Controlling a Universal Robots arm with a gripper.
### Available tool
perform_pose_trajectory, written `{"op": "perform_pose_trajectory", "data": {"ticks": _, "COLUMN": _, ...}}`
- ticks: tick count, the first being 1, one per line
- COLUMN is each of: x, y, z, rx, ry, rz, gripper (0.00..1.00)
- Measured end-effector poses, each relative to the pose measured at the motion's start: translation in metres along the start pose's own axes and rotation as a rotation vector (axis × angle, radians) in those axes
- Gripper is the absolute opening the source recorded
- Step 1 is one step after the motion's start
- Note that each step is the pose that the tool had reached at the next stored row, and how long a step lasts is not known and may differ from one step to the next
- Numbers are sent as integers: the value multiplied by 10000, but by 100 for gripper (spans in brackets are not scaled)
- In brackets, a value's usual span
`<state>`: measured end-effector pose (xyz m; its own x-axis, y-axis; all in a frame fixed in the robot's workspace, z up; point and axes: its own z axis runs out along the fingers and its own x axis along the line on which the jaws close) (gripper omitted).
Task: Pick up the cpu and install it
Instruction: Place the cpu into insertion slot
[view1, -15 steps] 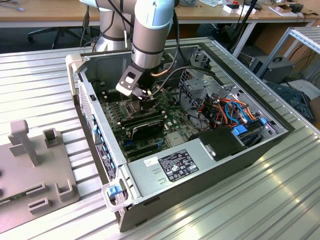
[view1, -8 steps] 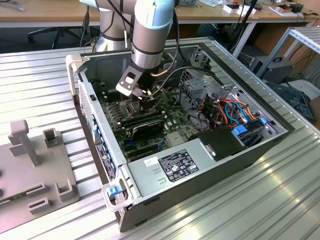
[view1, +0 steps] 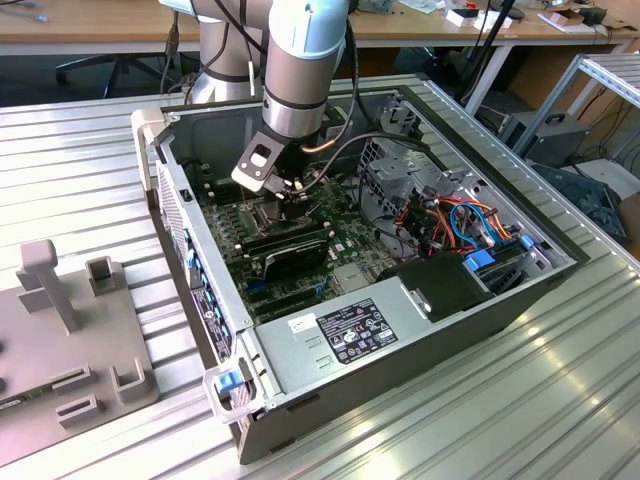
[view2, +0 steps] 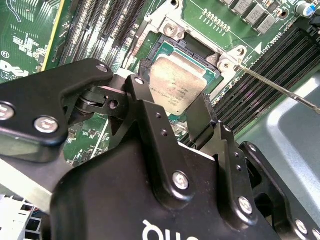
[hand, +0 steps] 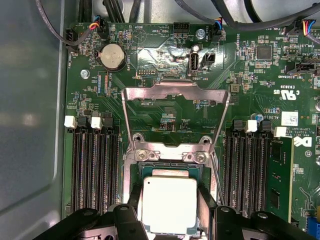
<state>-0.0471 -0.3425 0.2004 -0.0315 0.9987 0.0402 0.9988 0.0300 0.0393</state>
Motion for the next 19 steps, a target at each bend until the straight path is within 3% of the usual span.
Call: {"op": "perform_pose_trajectory", "data": {"ticks": 19, "x": 0, "y": 0, "z": 2, "rx": -8, "ry": -8, "rz": 203, "gripper": 53}}
